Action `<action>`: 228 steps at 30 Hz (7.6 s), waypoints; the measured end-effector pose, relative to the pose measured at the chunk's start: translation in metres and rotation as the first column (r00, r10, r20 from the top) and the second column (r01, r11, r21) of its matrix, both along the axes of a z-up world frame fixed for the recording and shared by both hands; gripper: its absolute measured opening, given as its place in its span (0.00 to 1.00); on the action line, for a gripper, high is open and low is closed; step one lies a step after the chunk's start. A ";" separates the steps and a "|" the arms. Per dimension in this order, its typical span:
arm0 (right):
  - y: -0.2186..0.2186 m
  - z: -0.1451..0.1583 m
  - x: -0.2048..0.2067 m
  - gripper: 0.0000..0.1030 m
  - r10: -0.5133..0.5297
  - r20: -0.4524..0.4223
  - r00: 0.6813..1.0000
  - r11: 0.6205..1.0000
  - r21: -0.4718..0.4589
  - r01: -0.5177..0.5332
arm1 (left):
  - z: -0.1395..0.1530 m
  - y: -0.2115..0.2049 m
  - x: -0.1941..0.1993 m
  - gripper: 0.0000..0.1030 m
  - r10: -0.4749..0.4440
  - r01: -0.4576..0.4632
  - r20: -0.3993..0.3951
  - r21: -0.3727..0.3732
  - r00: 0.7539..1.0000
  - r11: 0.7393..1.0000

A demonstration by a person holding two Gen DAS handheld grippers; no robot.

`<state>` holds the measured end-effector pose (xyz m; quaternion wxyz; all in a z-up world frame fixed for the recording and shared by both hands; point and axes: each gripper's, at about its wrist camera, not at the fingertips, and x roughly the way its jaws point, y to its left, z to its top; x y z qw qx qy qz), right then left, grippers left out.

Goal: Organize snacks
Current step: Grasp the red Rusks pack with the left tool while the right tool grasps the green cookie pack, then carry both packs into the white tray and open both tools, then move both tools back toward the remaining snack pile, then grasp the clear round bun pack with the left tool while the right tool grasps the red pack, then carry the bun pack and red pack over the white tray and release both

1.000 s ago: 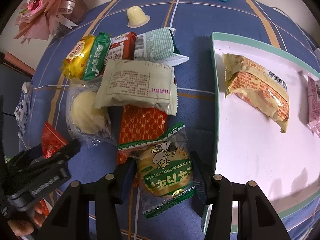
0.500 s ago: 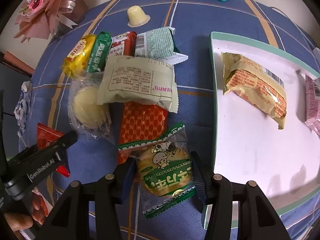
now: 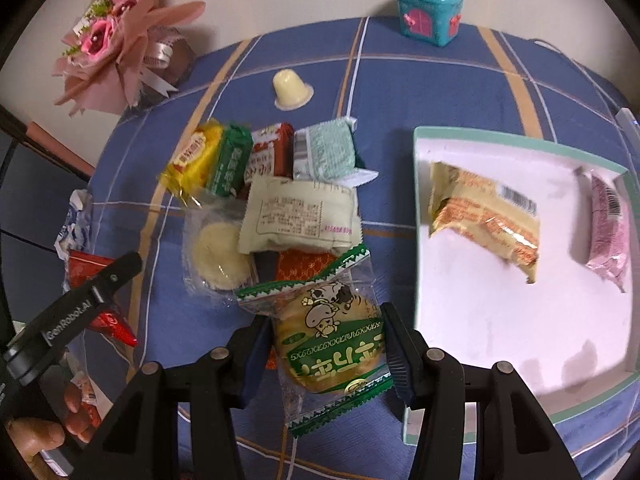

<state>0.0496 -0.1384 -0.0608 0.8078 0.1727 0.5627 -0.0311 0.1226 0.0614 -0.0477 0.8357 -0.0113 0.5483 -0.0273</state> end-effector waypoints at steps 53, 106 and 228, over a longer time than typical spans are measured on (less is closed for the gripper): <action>-0.212 -0.004 -0.099 0.69 -0.519 -0.059 0.853 0.852 -0.112 0.511 | -0.015 -0.238 -0.083 0.78 -0.465 0.461 -0.057 -0.063 0.884 0.885; 0.034 -0.036 0.030 0.88 0.009 -0.037 0.999 0.978 -0.208 -0.016 | -0.047 -0.008 0.033 1.00 0.074 -0.072 -0.113 0.020 0.991 0.997; -0.206 0.035 -0.104 0.46 -0.488 0.086 0.869 0.855 -0.156 0.495 | -0.002 -0.282 -0.106 0.57 -0.563 0.563 0.025 -0.024 0.826 0.826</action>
